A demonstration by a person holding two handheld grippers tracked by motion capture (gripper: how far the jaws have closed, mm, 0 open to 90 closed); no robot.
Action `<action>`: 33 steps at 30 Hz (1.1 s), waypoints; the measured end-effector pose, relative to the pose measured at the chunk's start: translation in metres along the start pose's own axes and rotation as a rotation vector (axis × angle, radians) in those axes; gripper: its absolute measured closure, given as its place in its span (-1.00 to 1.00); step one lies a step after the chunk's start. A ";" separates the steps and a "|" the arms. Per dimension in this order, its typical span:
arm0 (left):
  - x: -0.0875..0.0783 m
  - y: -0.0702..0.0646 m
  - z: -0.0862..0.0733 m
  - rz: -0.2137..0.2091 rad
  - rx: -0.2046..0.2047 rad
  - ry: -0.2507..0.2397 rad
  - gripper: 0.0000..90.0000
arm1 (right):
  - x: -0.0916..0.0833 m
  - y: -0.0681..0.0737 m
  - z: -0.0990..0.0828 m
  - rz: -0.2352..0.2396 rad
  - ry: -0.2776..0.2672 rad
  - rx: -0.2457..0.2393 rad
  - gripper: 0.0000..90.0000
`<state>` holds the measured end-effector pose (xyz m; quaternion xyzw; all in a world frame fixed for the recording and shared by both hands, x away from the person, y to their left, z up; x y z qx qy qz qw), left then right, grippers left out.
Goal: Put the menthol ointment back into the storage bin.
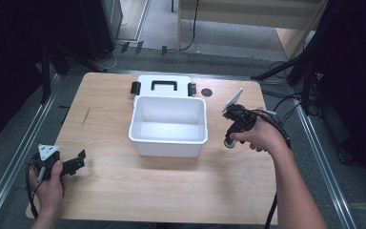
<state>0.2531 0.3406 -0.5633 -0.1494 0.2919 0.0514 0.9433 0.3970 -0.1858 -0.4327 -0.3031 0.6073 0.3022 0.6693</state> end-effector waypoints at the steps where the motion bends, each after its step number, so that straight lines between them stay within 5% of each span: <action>1: 0.000 0.000 0.000 0.000 0.000 0.000 -1.00 | -0.003 0.000 0.001 0.000 -0.006 -0.009 0.14; 15: 0.000 0.000 0.000 0.000 0.000 -0.002 -1.00 | -0.039 0.000 0.023 0.007 -0.012 -0.034 0.14; 33: 0.000 0.000 0.000 -0.002 -0.001 -0.001 -1.00 | -0.064 0.007 0.051 -0.005 -0.031 -0.053 0.15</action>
Point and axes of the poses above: each handheld gripper's, and its own axes: x roughly forward along the jaws, z roughly out of its top, y roughly to its left, the point moved 2 cm from there along x, roughly forward along the jaws, and after that the axes turned 13 degrees about -x, right-handed, at the moved point
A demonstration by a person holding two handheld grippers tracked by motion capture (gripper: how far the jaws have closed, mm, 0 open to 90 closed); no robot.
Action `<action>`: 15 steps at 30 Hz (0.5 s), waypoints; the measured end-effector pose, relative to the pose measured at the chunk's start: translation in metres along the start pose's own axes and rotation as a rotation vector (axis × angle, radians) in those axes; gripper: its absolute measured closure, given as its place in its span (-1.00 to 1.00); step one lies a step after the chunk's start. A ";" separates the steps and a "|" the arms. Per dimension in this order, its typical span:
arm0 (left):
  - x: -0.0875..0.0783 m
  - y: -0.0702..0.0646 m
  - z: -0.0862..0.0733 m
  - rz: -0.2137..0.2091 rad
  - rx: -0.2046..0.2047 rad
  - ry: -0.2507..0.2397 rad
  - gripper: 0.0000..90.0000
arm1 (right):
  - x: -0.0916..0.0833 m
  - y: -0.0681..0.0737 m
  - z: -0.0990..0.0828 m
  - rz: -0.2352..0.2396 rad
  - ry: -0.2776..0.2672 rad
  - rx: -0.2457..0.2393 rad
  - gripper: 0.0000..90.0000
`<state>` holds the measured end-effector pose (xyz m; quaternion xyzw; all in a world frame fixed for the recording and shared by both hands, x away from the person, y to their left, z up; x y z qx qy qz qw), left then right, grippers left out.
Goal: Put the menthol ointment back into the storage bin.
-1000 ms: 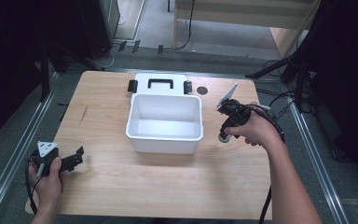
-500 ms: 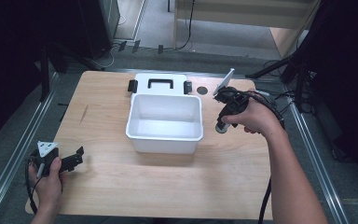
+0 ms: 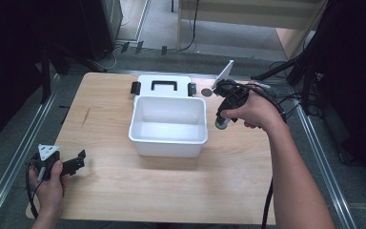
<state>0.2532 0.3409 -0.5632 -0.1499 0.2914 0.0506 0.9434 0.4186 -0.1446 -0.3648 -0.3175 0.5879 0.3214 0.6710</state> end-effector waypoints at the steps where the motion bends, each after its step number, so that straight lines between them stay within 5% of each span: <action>1: 0.000 0.000 0.000 0.000 0.000 0.000 -1.00 | -0.001 0.000 0.001 0.002 0.000 -0.002 0.15; 15: 0.000 0.000 0.000 0.000 0.001 0.001 -1.00 | -0.012 0.009 0.020 0.014 -0.011 -0.022 0.15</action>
Point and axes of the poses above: each handheld gripper's, and its own axes: x roughly forward along the jaws, z roughly out of its top, y roughly to its left, the point moved 2 cm from there along x, roughly forward along the jaws, and after that the axes turned 13 degrees about -x, right-handed, at the moved point
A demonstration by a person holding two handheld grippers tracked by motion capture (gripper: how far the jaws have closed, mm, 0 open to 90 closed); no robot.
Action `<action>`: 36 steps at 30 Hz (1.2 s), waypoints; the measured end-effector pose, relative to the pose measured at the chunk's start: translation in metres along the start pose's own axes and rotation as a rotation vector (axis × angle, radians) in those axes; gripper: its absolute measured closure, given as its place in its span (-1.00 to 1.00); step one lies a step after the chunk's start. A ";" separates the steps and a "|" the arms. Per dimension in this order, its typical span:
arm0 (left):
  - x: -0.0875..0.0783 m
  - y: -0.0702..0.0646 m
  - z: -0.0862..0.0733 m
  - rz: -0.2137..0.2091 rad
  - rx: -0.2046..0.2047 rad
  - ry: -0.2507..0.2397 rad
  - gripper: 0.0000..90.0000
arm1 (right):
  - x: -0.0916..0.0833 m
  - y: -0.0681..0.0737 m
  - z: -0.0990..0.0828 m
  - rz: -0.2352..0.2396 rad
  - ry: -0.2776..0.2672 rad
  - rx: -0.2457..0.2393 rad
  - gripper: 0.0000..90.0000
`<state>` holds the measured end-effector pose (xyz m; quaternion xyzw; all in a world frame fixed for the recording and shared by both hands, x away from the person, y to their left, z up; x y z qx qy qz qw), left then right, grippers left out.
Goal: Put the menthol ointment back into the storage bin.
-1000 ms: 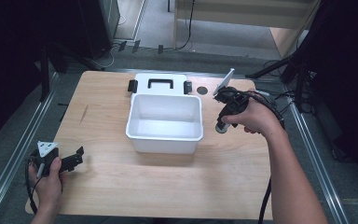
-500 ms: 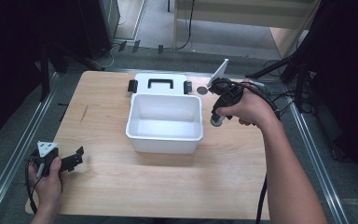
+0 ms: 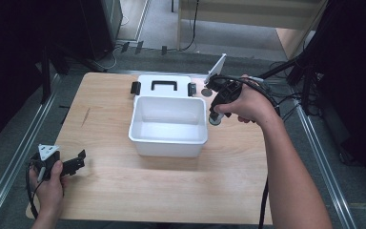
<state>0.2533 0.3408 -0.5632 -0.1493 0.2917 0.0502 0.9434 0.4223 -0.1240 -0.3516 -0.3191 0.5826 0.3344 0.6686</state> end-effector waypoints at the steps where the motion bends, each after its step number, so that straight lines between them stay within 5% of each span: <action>1: 0.000 0.000 0.000 0.000 0.000 0.000 -1.00 | 0.000 0.001 0.002 0.002 -0.006 0.000 0.15; 26: 0.000 0.000 0.000 -0.003 0.003 0.002 -1.00 | 0.001 0.026 0.037 0.016 -0.001 -0.081 0.15; 31: 0.000 0.000 0.000 -0.004 0.002 0.001 -1.00 | 0.004 0.030 0.042 0.036 -0.018 -0.116 0.15; 36: 0.000 0.000 0.000 -0.005 0.001 0.000 -1.00 | 0.010 0.035 0.044 0.026 -0.038 -0.212 0.14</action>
Point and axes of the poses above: each handheld gripper's, and its own axes: x roughly forward along the jaws, z roughly out of its top, y roughly to its left, the point moved 2 cm from there along x, roughly forward along the jaws, and after that the axes turned 13 degrees about -x, right-handed, at the moved point
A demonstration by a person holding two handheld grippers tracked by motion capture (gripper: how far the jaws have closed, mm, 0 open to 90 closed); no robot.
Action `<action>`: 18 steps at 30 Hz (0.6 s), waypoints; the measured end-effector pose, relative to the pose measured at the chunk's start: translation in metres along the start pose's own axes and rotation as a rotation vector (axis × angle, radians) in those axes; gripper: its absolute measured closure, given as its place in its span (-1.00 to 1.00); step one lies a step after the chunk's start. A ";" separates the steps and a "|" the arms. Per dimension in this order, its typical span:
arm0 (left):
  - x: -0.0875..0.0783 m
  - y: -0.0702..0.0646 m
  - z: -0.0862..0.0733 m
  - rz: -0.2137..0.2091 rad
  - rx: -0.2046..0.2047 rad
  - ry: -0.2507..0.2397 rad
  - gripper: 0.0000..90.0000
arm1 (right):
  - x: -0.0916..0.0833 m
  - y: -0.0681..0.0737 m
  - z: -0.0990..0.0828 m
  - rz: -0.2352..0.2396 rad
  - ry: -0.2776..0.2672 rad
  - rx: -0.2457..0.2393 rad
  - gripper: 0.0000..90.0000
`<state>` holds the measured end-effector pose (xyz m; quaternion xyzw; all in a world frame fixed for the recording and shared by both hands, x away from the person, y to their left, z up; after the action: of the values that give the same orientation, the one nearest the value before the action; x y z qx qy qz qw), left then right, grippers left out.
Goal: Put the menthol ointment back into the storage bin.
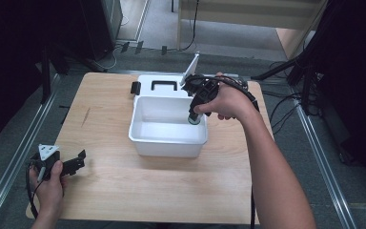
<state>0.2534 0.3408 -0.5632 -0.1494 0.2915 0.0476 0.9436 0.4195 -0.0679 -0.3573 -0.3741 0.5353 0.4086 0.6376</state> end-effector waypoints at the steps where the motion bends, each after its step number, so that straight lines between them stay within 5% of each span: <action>1: 0.000 0.000 0.000 0.000 0.000 0.000 -1.00 | 0.002 0.001 0.000 -0.006 -0.003 -0.028 0.14; 5: 0.000 0.000 0.000 0.000 0.001 -0.001 -1.00 | 0.008 0.002 0.000 -0.027 0.002 -0.136 0.14; 18: 0.000 0.000 0.000 0.000 0.002 0.000 -1.00 | 0.034 0.010 -0.006 -0.032 0.008 -0.381 0.14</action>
<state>0.2536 0.3408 -0.5632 -0.1484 0.2917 0.0471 0.9437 0.4116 -0.0653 -0.3921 -0.4983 0.4446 0.4909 0.5594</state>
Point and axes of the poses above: each handheld gripper's, and its own axes: x roughly forward along the jaws, z roughly out of its top, y roughly to its left, the point moved 2 cm from there along x, roughly forward along the jaws, and after that the axes turned 13 degrees about -x, right-handed, at the moved point
